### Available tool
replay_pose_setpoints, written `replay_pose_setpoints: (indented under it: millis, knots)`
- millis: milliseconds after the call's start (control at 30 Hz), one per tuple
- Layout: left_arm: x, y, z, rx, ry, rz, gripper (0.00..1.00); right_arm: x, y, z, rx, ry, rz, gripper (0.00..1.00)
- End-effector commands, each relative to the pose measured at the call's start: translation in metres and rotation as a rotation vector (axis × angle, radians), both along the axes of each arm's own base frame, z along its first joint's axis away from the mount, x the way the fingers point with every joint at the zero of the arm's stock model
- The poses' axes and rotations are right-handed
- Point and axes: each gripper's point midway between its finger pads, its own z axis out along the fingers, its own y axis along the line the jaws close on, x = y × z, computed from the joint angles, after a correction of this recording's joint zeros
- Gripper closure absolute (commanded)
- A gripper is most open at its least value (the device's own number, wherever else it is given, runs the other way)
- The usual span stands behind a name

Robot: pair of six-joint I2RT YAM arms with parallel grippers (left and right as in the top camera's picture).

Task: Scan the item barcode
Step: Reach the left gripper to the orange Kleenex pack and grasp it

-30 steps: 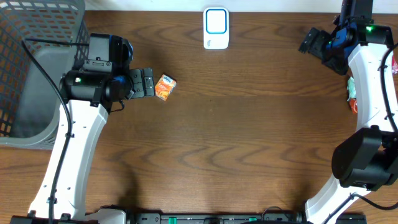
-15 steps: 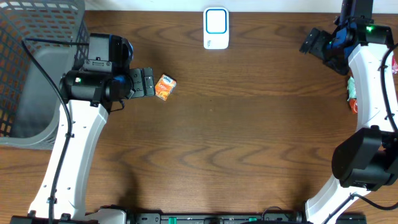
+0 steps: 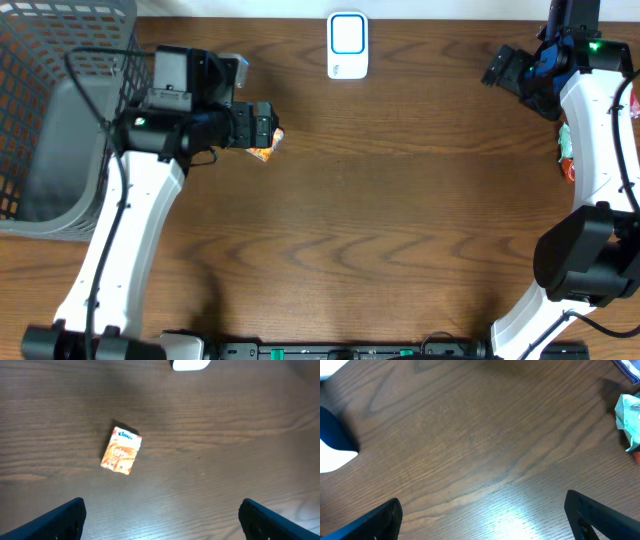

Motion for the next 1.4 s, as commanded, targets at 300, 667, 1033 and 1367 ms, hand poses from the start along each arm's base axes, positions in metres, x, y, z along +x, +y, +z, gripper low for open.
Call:
replay_pose_setpoints:
  millis: [300,667,1033,1367]
  knots:
    - [0.036,0.034,-0.073,0.226,0.072,0.066,0.02,-0.001,-0.005,0.001,-0.019,0.001,-0.003,0.01]
    - [0.069,0.035,-0.164,0.273,0.162,0.072,0.07,-0.001,-0.004,0.001,-0.019,0.001,0.0,0.01]
    - [0.078,0.032,-0.172,0.242,0.152,0.101,0.28,-0.001,-0.006,0.001,-0.019,0.001,-0.004,0.01]
    - [0.064,0.014,-0.21,0.147,0.271,0.068,0.31,-0.001,-0.005,0.001,-0.019,0.001,-0.002,0.01]
